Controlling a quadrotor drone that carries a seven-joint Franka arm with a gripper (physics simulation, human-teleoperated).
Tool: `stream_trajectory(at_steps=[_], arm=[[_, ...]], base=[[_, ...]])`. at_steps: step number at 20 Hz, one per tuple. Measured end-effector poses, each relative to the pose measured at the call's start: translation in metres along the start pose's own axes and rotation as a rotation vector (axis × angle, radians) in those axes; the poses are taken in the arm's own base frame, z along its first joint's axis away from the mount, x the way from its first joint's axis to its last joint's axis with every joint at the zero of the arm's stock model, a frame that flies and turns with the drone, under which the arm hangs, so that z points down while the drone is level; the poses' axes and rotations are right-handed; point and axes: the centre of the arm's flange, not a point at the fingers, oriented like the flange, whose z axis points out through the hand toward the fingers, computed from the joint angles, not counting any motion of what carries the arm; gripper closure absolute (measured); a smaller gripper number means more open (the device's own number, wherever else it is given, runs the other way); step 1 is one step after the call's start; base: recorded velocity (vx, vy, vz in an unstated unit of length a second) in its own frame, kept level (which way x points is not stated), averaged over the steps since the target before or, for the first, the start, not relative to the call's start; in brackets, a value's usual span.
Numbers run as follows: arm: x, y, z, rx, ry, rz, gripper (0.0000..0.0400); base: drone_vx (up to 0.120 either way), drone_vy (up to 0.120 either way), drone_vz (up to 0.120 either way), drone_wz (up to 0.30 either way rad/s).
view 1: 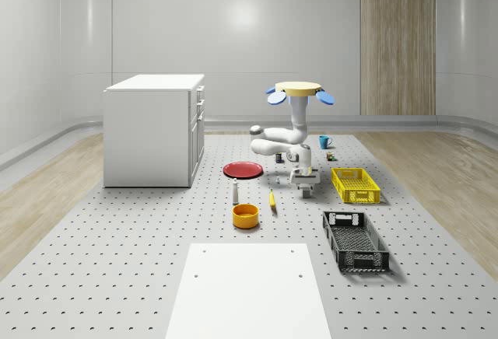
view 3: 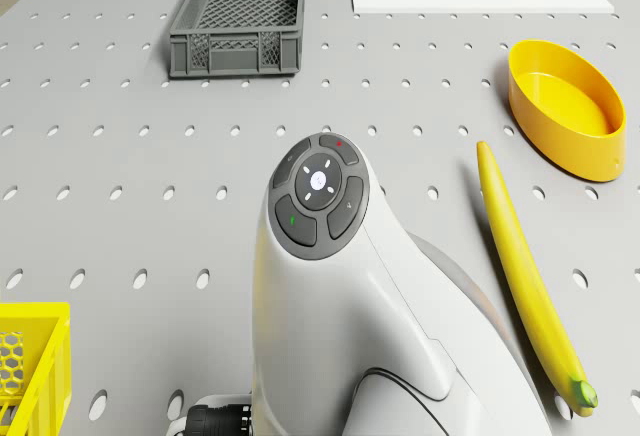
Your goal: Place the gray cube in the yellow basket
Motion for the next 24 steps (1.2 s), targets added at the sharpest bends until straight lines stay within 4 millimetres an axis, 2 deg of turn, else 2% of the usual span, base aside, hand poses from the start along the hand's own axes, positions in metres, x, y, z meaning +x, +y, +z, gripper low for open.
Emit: stream_trajectory(at_steps=[3,17,20,24], arm=[[0.000,0.000,0.000,0.000,0.000,0.000,0.0000],[0.000,0.000,0.020,0.000,0.000,0.000,0.0000],[0.000,0.000,0.021,0.000,0.000,0.000,0.0079],[0.000,0.000,0.022,0.000,0.000,0.000,0.0124]], base=[[0.107,0.000,0.000,0.000],[0.000,0.000,0.000,0.000],[0.000,0.000,0.000,0.000],[0.000,0.000,0.000,0.000]])
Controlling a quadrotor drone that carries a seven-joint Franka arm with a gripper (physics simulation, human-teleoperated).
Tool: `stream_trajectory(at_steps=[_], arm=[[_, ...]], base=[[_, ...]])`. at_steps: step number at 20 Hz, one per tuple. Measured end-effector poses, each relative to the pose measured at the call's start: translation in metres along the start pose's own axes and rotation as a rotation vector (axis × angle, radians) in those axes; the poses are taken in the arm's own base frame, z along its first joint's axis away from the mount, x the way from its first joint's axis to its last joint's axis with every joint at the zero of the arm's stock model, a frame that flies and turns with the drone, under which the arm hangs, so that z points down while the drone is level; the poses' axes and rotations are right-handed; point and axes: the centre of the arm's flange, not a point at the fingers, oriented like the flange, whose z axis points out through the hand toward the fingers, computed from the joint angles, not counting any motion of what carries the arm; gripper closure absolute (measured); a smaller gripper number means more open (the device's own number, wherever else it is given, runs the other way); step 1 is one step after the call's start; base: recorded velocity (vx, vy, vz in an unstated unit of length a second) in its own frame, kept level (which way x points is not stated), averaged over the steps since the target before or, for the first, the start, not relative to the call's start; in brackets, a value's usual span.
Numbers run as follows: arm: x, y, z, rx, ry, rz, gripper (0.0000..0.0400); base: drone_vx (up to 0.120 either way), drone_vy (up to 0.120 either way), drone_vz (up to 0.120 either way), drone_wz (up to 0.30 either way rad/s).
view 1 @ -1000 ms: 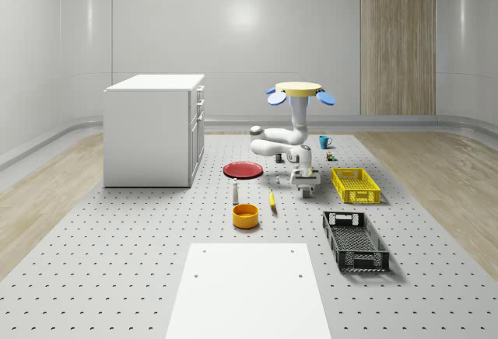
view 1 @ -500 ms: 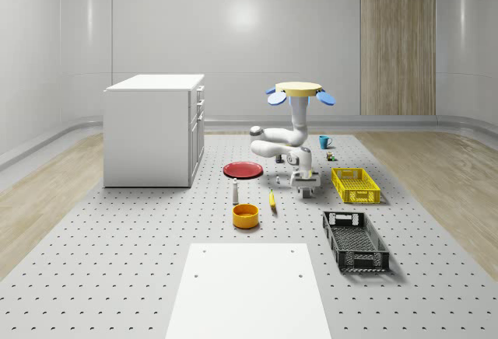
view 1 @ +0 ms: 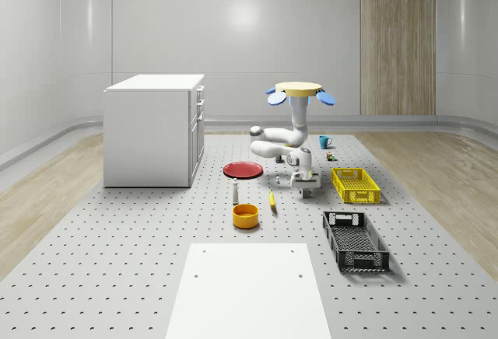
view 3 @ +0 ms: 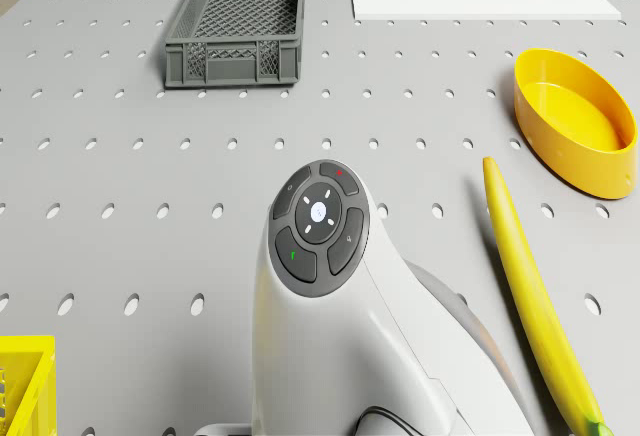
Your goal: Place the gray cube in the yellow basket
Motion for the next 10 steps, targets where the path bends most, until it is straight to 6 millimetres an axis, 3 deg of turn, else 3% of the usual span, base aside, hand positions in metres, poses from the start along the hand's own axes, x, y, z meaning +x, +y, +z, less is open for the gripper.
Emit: stream_trajectory(at_steps=[10], arm=[[0.0000,0.0000,-0.0085,0.000,0.000,0.000,0.0148]], base=[[0.000,0.000,0.000,0.000]])
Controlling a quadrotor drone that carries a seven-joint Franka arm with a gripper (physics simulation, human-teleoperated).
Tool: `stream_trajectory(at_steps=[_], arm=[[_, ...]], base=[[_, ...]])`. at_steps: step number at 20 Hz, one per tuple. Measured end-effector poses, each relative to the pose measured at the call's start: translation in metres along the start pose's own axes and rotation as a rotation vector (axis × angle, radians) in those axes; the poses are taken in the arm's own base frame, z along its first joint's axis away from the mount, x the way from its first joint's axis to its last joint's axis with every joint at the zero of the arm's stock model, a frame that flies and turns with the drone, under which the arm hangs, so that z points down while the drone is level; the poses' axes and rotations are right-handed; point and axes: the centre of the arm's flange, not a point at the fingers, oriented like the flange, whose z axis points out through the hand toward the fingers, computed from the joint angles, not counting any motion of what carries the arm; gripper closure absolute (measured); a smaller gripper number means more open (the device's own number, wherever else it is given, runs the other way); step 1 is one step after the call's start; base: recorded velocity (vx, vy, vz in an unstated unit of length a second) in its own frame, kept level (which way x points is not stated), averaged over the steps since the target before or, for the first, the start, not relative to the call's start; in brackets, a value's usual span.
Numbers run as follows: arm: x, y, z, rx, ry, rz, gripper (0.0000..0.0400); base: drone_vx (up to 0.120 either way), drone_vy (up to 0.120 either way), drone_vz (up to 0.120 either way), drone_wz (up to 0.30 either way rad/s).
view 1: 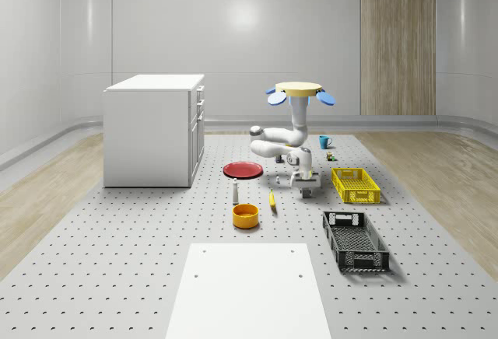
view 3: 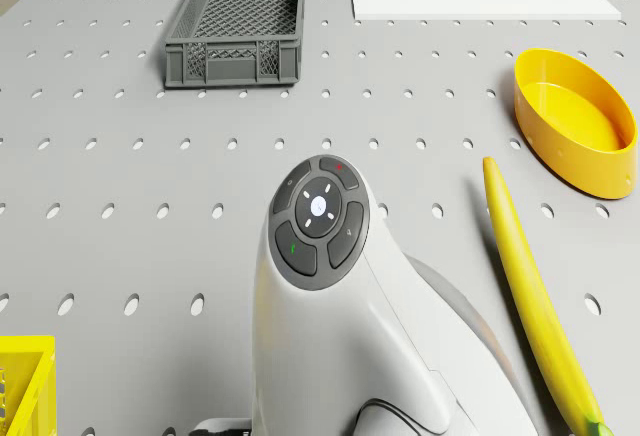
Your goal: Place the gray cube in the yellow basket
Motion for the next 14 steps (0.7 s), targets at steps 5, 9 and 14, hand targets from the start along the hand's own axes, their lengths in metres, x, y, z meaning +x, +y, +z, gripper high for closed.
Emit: stream_trajectory(at_steps=[5,9,14], arm=[[0.000,0.000,-0.017,0.000,0.000,0.000,0.0149],[0.000,0.000,-0.024,0.000,0.000,0.000,0.0150],[0.000,0.000,-0.027,0.000,0.000,0.000,0.0150]], base=[[-0.032,0.048,0.104,0.000],[-0.120,0.120,0.120,0.000],[-0.120,0.120,0.120,0.000]])
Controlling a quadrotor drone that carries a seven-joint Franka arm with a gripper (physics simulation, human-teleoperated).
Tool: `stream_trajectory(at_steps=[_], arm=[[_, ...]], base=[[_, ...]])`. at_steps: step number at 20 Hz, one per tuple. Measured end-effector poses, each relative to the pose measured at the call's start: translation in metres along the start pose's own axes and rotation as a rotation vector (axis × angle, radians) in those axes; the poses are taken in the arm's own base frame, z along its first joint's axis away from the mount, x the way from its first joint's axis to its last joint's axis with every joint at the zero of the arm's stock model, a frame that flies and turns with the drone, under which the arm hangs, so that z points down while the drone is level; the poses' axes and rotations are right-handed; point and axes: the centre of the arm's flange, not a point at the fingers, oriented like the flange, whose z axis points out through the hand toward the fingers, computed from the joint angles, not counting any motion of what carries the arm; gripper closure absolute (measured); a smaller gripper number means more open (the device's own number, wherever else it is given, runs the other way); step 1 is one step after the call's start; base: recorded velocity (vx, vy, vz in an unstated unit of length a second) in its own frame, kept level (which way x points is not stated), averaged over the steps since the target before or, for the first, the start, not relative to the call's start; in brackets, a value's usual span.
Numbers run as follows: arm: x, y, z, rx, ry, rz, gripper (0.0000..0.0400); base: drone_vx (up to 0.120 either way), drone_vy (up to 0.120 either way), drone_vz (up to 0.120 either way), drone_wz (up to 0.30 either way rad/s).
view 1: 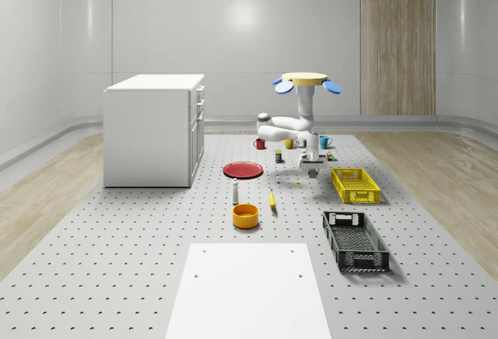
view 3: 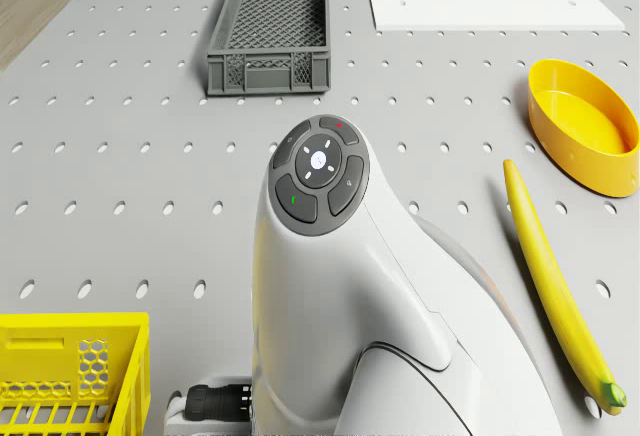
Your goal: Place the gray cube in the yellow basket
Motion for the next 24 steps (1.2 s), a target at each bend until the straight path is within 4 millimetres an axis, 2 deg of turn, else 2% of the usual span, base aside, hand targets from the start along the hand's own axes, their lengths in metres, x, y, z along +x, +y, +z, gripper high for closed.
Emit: stream_trajectory(at_steps=[3,6,24], arm=[[0.0000,0.0000,-0.0008,0.000,0.000,0.000,0.0150],[0.0000,0.0000,-0.0013,0.000,0.000,0.000,0.0150],[0.0000,0.0000,-0.0017,0.000,0.000,0.000,0.0150]], base=[[-0.120,0.120,0.120,0.000],[-0.093,0.120,0.013,0.000],[0.000,0.120,0.000,0.000]])
